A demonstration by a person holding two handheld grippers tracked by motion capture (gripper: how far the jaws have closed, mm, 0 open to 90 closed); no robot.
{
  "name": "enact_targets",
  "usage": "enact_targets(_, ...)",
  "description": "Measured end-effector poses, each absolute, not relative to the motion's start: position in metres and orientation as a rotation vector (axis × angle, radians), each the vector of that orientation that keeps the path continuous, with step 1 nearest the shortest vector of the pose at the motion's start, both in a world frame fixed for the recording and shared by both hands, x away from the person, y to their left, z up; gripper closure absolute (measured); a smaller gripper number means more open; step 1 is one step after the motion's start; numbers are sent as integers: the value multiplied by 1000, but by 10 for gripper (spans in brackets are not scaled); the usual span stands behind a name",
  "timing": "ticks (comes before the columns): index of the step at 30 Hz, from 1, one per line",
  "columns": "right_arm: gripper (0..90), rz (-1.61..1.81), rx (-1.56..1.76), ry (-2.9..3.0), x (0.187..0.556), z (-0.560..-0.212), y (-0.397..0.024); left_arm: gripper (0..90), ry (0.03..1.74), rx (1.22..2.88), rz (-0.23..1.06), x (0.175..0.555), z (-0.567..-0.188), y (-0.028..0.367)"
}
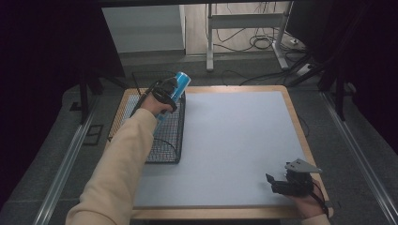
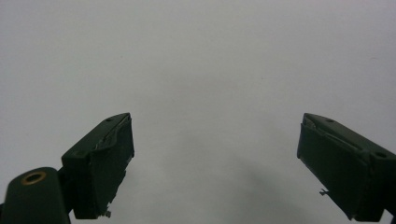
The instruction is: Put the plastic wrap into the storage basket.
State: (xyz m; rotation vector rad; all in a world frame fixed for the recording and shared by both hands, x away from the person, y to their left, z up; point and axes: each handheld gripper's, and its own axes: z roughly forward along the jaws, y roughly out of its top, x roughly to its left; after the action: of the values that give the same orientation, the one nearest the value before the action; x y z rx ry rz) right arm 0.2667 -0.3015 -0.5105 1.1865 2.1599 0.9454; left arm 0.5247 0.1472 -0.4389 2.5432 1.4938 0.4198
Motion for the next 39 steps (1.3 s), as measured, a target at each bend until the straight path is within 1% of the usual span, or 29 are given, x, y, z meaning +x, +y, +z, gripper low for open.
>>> enact_targets(3,113,945,1184,2159,267,-510,-301,300,1487,2537,420,524,-438,147)
enact_targets(7,113,943,1182,2162,266,-510,-301,214,1483,2490,477,521,-426,146)
enact_targets(10,113,944,1183,2160,266,-510,-301,142,1487,2472,426,514,-418,145)
enact_targets(13,113,944,1185,2157,266,-510,-301,140,1456,2451,455,502,-410,143)
enact_targets(16,113,944,1188,2154,266,-510,-301,135,1418,2431,451,489,-401,140)
enact_targets(20,113,951,1185,2151,265,-508,-300,137,1345,2380,425,463,-385,132)
enact_targets(25,113,955,1179,2151,264,-508,-299,145,1201,2366,378,424,-373,117)
enact_targets(31,113,957,1170,2153,263,-507,-297,147,1058,2363,326,382,-379,99)
enact_targets(39,113,956,1169,2156,263,-507,-297,151,969,2328,289,347,-398,85)
